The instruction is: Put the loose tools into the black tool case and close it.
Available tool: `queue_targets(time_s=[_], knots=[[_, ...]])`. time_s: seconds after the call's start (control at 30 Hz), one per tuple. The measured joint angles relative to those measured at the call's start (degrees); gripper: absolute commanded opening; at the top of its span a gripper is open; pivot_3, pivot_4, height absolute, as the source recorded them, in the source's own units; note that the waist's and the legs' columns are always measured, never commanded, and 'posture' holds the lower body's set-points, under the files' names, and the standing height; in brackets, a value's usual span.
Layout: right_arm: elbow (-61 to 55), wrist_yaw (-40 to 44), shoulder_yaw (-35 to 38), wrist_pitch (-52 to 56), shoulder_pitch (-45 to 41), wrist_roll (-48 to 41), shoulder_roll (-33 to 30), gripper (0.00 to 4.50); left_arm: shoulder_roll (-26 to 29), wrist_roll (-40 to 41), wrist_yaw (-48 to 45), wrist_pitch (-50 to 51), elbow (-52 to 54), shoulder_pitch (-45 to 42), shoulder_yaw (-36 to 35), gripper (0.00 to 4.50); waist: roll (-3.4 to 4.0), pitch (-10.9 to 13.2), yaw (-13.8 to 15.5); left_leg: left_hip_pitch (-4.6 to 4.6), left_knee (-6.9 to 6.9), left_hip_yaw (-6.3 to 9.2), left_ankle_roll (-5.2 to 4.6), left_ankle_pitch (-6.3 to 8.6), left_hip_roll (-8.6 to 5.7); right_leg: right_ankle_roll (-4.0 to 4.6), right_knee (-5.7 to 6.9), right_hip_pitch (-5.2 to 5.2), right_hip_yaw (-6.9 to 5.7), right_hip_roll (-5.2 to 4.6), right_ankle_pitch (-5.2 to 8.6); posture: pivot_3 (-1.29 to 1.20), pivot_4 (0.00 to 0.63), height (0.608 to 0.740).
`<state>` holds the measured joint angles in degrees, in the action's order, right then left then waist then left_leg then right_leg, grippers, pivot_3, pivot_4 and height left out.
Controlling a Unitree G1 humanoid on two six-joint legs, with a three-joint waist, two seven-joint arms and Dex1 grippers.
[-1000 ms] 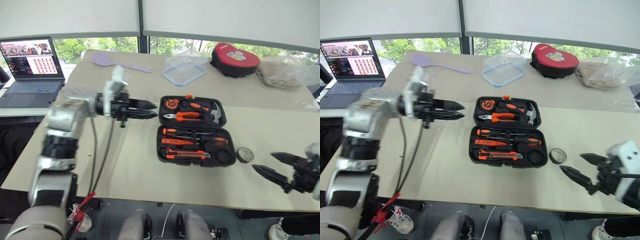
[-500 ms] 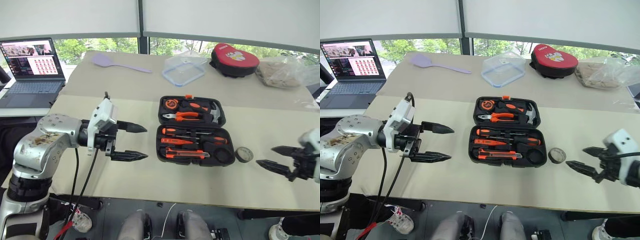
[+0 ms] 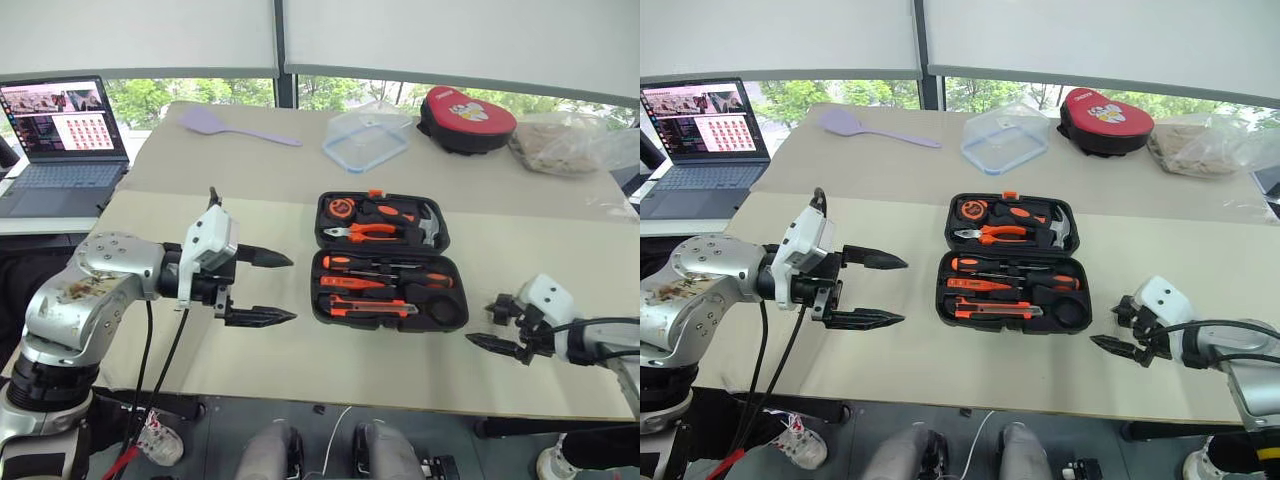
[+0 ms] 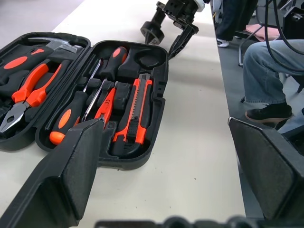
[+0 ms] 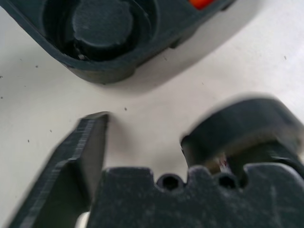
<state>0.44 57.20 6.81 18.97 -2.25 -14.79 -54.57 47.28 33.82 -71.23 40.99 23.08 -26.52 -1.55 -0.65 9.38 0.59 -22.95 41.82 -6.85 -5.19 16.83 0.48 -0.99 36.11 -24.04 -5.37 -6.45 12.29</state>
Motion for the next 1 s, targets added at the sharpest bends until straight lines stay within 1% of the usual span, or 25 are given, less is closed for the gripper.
queue_targets(time_s=[0.03,0.07,0.1,0.2,0.27,0.4,0.5,0.6,0.67,0.77,0.9,1.0], knots=[[0.3,-0.1,-0.1,-0.2,-0.4,0.2,0.3,2.41,0.0,0.0,0.2,0.0,0.0,0.0,0.2,4.5,0.0,0.0,0.0,0.01,0.0,-0.02,0.01,0.0,0.02,0.0,0.0,0.0,0.01,0.0,0.0,0.0,0.15,0.731],[0.4,-0.2,-0.4,-0.2,-0.8,0.3,0.5,2.16,0.0,0.0,0.4,0.0,0.0,0.0,0.3,4.5,0.0,0.0,-0.1,0.01,0.0,-0.02,0.02,-0.01,0.02,0.01,0.0,-0.01,0.03,0.0,0.0,0.0,0.15,0.731],[0.4,-0.4,-0.5,-0.2,-1.1,0.5,0.6,1.77,0.0,0.0,0.5,0.0,0.0,0.0,0.4,4.5,0.0,0.0,-0.1,0.0,0.0,-0.01,0.02,-0.01,0.02,0.01,0.02,-0.02,0.03,0.0,-0.01,0.0,0.15,0.731],[0.0,-0.5,-0.4,0.3,-1.0,0.5,0.6,0.83,0.0,0.0,0.8,0.0,0.0,-0.1,0.6,4.5,0.01,0.0,0.0,-0.02,-0.01,-0.02,0.02,-0.01,0.02,0.03,0.04,-0.05,0.03,-0.02,0.0,0.0,0.15,0.731],[-1.5,-0.5,0.9,1.3,0.2,0.1,0.2,0.05,0.0,0.0,0.9,-0.2,0.0,-0.4,0.9,4.5,0.04,0.0,0.2,-0.06,-0.01,-0.01,0.02,-0.01,0.0,0.03,0.04,-0.08,0.01,-0.05,0.0,0.0,0.15,0.731],[-5.3,0.9,4.0,2.8,3.2,-0.9,-1.9,0.02,0.0,0.0,0.9,-1.0,-0.2,-0.6,1.5,4.5,0.06,0.0,0.2,-0.08,-0.02,0.0,0.02,-0.01,0.01,0.03,0.03,-0.08,0.0,-0.05,0.0,0.0,0.15,0.731],[-9.0,3.8,7.8,5.3,4.4,-3.5,-5.0,0.02,0.0,0.0,1.0,-1.1,-0.4,-0.8,2.1,4.5,0.11,0.1,0.1,-0.06,-0.02,-0.01,0.02,-0.01,0.02,0.03,0.02,-0.08,0.02,-0.03,0.0,0.0,0.15,0.731],[-12.1,4.8,10.2,9.7,1.9,-7.9,-5.9,0.02,-0.1,0.0,1.0,-1.3,-0.4,-1.0,2.9,4.5,0.1,0.1,-0.1,-0.05,-0.04,-0.03,0.03,-0.01,0.09,0.07,0.01,-0.11,0.05,0.01,-0.02,0.0,0.15,0.731],[-16.4,6.0,10.3,12.5,0.0,-11.8,-5.9,0.02,-0.3,0.0,1.0,-1.4,-0.4,-1.8,3.4,4.5,0.1,0.1,-0.1,-0.05,-0.06,0.01,0.06,-0.03,0.14,0.13,0.01,-0.1,0.04,0.01,0.0,0.0,0.15,0.731],[-20.3,6.1,8.1,14.0,-1.2,-13.0,-5.9,0.02,-0.3,-0.4,1.0,-2.4,-0.7,-2.1,4.0,4.5,0.1,0.1,0.2,-0.11,-0.09,0.04,0.07,-0.03,0.12,0.17,0.0,-0.11,0.0,0.0,0.02,0.0,0.15,0.731],[-21.2,2.7,2.1,14.0,-1.6,-10.5,-2.7,0.02,-0.3,-0.7,1.0,-3.3,-1.5,-2.1,4.6,4.5,0.07,0.1,0.5,-0.19,-0.07,0.05,0.06,-0.03,0.06,0.16,-0.01,-0.16,-0.09,-0.03,0.02,0.0,0.15,0.731],[-21.1,1.3,-0.5,13.9,-1.4,-8.9,-1.9,0.02,-0.3,-0.9,1.0,-3.4,-1.5,-2.1,5.0,4.5,0.08,0.1,0.4,-0.21,-0.08,0.03,0.06,-0.04,0.05,0.16,0.01,-0.2,-0.1,-0.01,0.02,0.0,0.15,0.731]])
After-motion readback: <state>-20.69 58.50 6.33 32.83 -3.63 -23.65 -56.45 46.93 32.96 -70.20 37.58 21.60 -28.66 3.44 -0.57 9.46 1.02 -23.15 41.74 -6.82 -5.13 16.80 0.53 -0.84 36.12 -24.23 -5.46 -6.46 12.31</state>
